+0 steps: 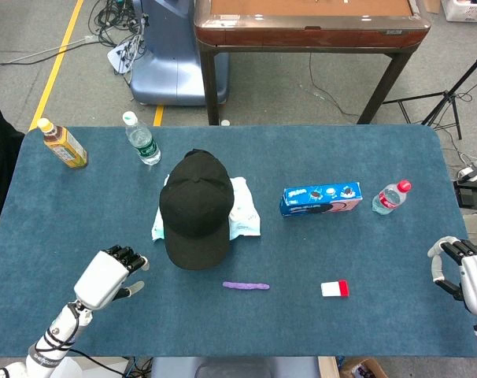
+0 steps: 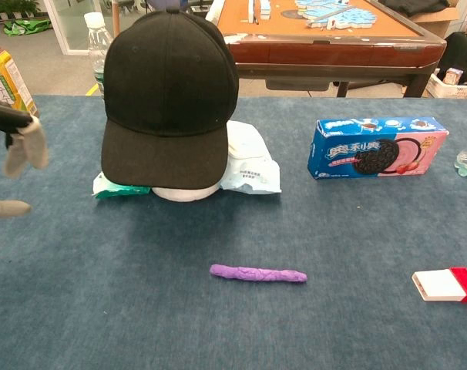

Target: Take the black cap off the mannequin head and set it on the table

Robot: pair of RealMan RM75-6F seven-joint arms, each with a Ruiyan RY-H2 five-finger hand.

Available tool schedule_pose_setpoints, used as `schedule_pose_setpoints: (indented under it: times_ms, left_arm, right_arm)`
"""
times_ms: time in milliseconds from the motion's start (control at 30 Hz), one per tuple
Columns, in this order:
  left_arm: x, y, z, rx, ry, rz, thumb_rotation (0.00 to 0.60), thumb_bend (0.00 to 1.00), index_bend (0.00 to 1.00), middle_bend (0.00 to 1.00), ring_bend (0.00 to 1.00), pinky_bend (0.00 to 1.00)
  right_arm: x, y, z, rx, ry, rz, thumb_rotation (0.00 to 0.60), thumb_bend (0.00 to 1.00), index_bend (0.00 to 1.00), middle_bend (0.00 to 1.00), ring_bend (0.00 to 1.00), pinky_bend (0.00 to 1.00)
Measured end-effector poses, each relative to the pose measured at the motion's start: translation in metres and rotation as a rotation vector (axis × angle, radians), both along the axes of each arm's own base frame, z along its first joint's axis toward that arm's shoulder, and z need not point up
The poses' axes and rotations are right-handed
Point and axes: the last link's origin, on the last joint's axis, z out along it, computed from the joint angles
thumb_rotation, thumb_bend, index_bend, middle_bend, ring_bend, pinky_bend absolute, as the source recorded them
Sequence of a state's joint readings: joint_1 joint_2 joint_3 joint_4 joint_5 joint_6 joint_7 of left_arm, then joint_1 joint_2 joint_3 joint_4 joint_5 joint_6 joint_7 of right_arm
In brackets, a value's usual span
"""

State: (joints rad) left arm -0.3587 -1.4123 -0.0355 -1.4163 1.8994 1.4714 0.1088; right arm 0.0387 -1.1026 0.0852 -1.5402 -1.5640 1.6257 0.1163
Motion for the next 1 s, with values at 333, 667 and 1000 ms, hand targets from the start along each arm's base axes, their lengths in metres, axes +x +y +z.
schedule_pose_setpoints:
  times_ms: [333,667,1000]
  left_arm:
    - [0.030,0.012,-0.025,-0.002,-0.015,-0.084,0.600,0.00,0.55,0.72,0.56,0.61]
    - [0.048,0.020,-0.042,-0.004,-0.004,-0.120,0.600,0.00,0.59,0.75,0.59,0.63]
    - [0.060,0.034,-0.055,0.004,-0.030,-0.117,0.600,0.00,0.60,0.76,0.60,0.63]
  right_arm:
    - [-0.004,0.000,0.007,-0.016,-0.023,-0.009,0.600,0.46,0.55,0.48,0.46,0.60]
    - [-0.006,0.001,0.012,-0.027,-0.039,-0.015,0.600,0.46,0.54,0.48,0.46,0.60]
    - [-0.008,0.001,0.015,-0.034,-0.046,-0.021,0.600,0.46,0.54,0.48,0.46,0.60]
